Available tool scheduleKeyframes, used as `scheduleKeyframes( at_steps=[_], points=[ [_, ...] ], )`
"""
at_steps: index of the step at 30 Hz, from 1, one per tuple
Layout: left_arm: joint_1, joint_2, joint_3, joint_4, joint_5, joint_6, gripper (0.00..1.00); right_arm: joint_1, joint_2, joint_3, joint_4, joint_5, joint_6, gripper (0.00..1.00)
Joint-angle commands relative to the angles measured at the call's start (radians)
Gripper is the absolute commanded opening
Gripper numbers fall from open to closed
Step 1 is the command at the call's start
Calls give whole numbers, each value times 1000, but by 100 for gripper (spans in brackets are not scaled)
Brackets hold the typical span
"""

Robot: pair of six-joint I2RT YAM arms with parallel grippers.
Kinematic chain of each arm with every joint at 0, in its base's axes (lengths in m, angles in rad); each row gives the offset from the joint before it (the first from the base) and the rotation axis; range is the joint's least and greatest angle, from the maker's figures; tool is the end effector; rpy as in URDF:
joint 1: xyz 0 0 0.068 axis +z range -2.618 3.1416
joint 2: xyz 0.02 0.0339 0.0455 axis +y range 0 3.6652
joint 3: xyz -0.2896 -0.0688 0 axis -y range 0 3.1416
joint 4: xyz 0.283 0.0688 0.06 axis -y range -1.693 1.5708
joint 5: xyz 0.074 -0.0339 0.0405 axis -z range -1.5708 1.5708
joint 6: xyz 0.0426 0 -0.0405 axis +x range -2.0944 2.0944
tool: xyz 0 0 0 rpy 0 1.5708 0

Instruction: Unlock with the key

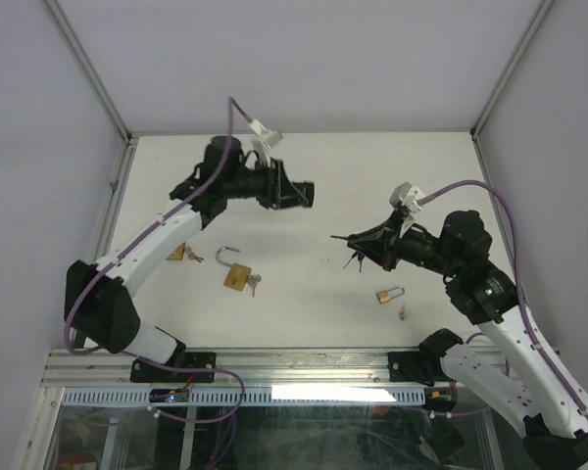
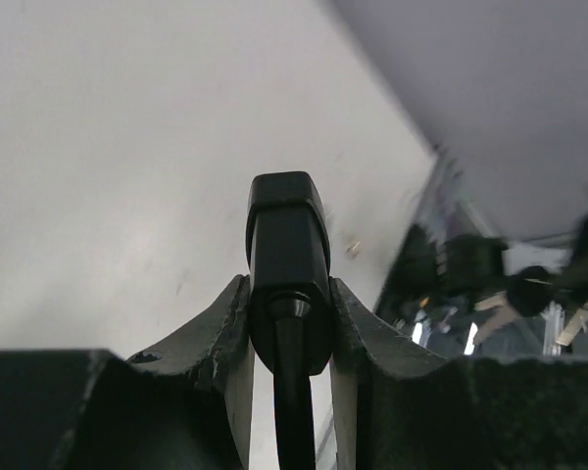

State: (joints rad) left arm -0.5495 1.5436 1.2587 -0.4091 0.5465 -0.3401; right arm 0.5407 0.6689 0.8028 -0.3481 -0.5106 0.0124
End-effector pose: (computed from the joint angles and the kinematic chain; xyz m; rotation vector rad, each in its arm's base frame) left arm 0.3171 -0.2202 0.3104 0.5543 2.3117 -1.0717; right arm 0.1384 0.1074 0.3667 -0.8346 1.6372 0.8472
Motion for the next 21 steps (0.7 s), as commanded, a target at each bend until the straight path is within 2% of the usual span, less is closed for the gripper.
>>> scheduleKeyframes(
  at_steps=[1,3,4,7,9,11,13,15,19,21],
  points=[
    [76,-167,-8,788,568,-241,0,-21,17,200,-3,-163,-63,0],
    [75,-160,-31,1045,630,-408,0,-25,37,279,-52,-158,-80,0],
    [75,-152,-16,1095,643,-446,0,-25,40,310,-61,-156,-82,0],
    [75,-124,66,1204,753,-437,0,-25,24,364,3,-122,-29,0],
    [72,-107,127,1251,814,-422,0,-26,5,357,123,-99,46,0],
    [59,-83,187,1278,861,-417,0,-25,1,339,197,-99,46,0],
    [34,-76,234,1274,877,-424,0,-25,22,346,210,-78,154,0],
    [1,-74,262,1250,872,-428,0,-25,46,354,214,-80,177,0],
    [-33,-67,288,1209,853,-411,0,-25,26,288,362,-96,212,0],
    [-42,-61,295,1192,851,-402,0,-25,26,289,383,-96,212,0]
  ],
)
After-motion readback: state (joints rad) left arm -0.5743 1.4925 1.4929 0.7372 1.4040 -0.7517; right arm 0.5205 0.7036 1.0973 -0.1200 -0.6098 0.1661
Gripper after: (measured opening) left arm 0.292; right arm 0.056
